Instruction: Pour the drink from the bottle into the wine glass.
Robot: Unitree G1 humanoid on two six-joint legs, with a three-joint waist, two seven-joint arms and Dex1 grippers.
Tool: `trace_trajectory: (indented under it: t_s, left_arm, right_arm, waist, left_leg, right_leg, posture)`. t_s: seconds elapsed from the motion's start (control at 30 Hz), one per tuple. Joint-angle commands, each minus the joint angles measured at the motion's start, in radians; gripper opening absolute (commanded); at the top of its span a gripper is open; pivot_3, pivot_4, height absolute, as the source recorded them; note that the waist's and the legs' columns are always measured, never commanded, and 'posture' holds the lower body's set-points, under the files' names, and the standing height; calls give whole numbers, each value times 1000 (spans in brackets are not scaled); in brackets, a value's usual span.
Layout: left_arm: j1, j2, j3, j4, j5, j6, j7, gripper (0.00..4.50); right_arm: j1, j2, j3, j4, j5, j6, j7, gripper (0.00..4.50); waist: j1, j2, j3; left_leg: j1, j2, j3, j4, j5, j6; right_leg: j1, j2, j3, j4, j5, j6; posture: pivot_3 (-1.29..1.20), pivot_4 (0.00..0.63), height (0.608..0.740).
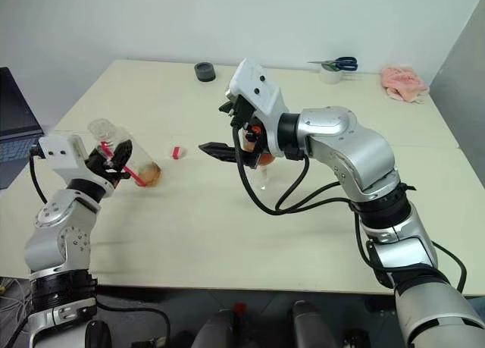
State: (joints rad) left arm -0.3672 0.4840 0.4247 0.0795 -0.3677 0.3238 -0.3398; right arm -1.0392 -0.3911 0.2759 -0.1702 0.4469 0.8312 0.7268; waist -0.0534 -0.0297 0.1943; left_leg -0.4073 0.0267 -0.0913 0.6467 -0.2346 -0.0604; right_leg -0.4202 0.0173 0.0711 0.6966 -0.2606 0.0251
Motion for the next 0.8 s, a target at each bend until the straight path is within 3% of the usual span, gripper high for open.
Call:
trace_trajectory:
  t_s: [0.03, 0.13, 0.53, 0.67, 0.8]
  left_arm:
    - [7, 11, -14, -21, 24, -34, 3, 3461]
    - [17, 9, -21, -39, 30, -31, 8, 4437]
    - [190, 40, 34, -318, -67, 108, -19, 4475]
    - [288, -6, 60, -408, -115, 57, -40, 4475]
    - [337, -65, 47, -496, -150, 30, -26, 4475]
  right_arm:
    - [-24, -8, -20, -40, -10, 9, 4, 4500]
    - [-23, -11, -22, -43, -15, 13, 5, 4500]
    - [2, -51, -85, -3, -32, -50, 40, 4500]
    - [78, -45, -245, 84, -54, -195, -54, 4500]
    - [145, -7, -425, 158, -90, -302, -265, 4500]
  waist:
    - [0, 0, 0]
    - [0, 0, 0]
    - [-3, 0, 0]
    - [-1, 0, 0]
    - [11, 0, 0]
  left_leg:
    - [0, 0, 0, 0, 0, 0]
    - [0, 0, 0, 0, 0, 0]
    - [0, 1, 1, -1, 0, 0]
    - [0, 1, 1, -1, 0, 0]
    - [0, 0, 2, -1, 0, 0]
  right_leg:
    - [0, 0, 0, 0, 0, 0]
    - [0, 0, 0, 0, 0, 0]
    - [0, 0, 1, -1, 0, 0]
    - [1, 0, 1, -2, 0, 0]
    - [1, 0, 1, -3, 0, 0]
  posture:
    - [0, 150, 740]
    - [0, 150, 740]
    - [0, 150, 740]
    - [0, 150, 740]
    - [0, 150, 740]
